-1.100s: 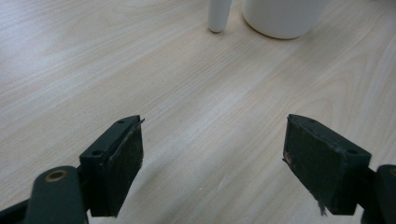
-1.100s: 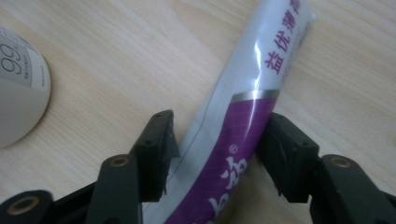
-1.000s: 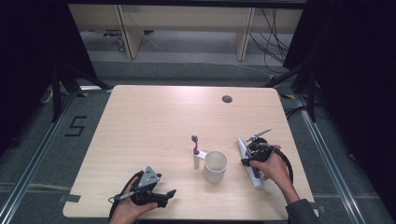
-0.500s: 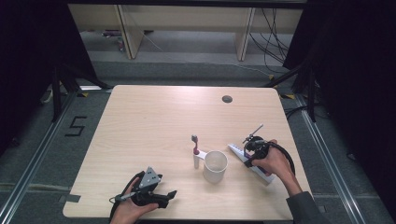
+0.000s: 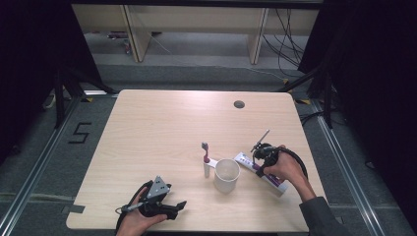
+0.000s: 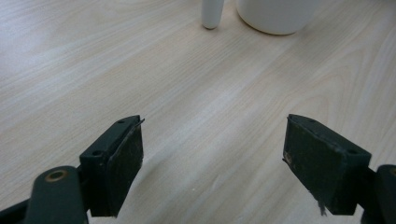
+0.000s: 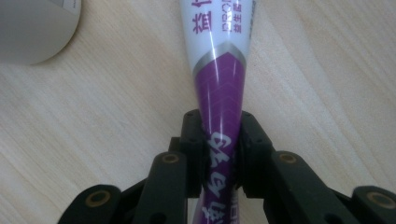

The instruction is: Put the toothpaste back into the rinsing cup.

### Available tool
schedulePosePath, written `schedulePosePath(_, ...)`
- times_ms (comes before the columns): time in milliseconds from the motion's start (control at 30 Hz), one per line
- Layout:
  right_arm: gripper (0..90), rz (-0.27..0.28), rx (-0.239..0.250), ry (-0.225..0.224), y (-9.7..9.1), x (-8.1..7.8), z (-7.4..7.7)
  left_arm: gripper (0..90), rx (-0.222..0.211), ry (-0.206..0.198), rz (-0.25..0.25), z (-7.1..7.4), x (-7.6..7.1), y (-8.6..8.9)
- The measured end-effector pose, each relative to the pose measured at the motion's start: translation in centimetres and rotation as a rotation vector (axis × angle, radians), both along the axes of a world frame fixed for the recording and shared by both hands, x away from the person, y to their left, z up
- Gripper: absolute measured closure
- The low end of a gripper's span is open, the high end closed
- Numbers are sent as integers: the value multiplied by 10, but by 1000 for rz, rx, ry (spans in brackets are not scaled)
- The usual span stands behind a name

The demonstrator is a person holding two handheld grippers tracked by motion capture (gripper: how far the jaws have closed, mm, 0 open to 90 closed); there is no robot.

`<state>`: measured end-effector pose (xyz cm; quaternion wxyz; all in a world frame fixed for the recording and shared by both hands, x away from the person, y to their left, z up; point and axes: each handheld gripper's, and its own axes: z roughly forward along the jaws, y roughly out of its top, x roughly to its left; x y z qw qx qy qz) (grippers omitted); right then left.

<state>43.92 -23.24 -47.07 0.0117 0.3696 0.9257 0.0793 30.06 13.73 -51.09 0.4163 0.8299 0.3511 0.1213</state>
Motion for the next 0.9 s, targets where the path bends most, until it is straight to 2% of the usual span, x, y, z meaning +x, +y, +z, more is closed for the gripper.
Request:
schedulePosePath(67,754,8,-5,8,0,1,-1,195,2,-1,0,0,-1,0)
schedulePosePath(133,755,-10,-20,11,2,1,-2,195,5,-2,2,0,0,0)
schedulePosePath(167,755,30,-13,10,1,3,-2,194,5,-1,-1,0,0,0)
schedulePosePath(200,755,9,-16,23,2,2,-2,195,-7,-1,4,-1,0,-1)
schedulePosePath(233,756,23,-26,19,2,3,-2,195,-5,4,2,-2,0,-1)
schedulePosePath(333,757,10,-52,28,6,3,-2,195,-9,0,4,-2,0,-2)
schedulePosePath(467,758,35,-65,31,7,5,-2,195,-1,1,-2,-1,0,-1)
schedulePosePath(500,759,21,-71,34,8,4,-2,195,-1,-1,-2,-1,0,-1)
schedulePosePath(600,761,31,-88,37,8,5,-1,195,-9,2,5,-2,0,-1)
schedulePosePath(633,762,69,-82,30,7,7,-3,195,-7,5,3,-2,0,-1)
schedulePosePath(700,762,62,-93,36,8,7,-3,195,-11,1,4,-2,0,-2)
schedulePosePath(767,763,96,-111,33,8,9,-3,195,-6,4,1,-2,0,-2)
schedulePosePath(900,764,90,-133,46,11,10,-2,195,-6,6,3,-1,0,-2)
